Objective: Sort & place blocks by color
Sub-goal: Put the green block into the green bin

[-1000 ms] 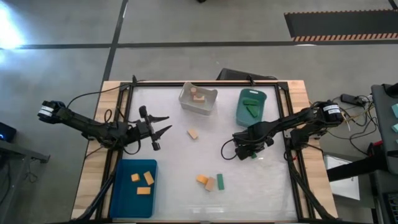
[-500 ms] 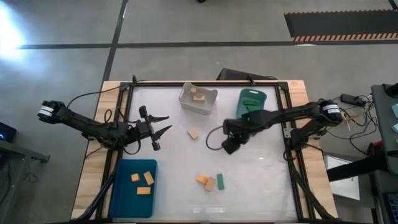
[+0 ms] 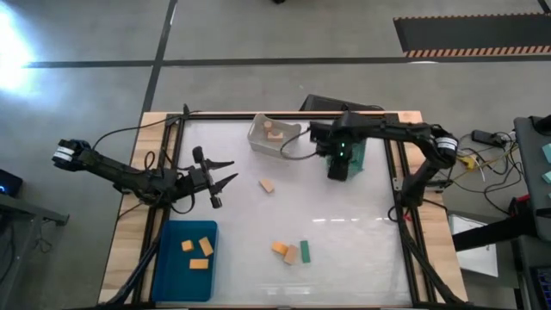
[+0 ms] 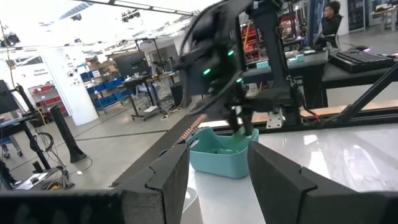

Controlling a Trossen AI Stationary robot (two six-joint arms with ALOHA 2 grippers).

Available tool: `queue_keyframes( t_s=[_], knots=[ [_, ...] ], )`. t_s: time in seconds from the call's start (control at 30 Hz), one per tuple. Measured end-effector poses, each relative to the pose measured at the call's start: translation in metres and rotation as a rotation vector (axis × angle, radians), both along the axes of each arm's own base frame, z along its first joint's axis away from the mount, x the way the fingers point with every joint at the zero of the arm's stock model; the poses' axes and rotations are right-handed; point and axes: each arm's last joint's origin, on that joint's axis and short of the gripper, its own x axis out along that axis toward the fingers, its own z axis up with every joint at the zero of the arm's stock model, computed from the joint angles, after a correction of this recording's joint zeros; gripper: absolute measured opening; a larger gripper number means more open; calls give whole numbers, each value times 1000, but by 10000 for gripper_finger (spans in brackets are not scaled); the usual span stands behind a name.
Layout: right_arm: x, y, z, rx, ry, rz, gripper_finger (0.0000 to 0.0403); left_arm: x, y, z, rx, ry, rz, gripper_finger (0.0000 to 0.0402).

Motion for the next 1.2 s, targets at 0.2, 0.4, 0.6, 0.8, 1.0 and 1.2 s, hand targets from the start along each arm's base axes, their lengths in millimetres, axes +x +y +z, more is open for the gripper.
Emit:
queue_keyframes(
  t_s=[0.2,0.4,0.6,0.8,1.0,1.2],
  knots=[
    [-23,-57,-21,16,-9,48,91,0,0,0,-2,-1,0,148],
    [-46,-106,-37,4,-30,-41,91,0,0,0,-2,-1,0,148],
    [-51,-125,-61,52,13,-42,91,0,0,0,-5,-2,0,148],
    [-48,-130,-85,70,105,-27,92,0,0,0,-6,-2,0,148],
    [-47,-132,-92,85,124,-28,118,0,0,0,-6,-2,2,148],
    [-48,-130,-84,69,102,-39,144,0,1,0,-8,-2,17,148]
  ],
)
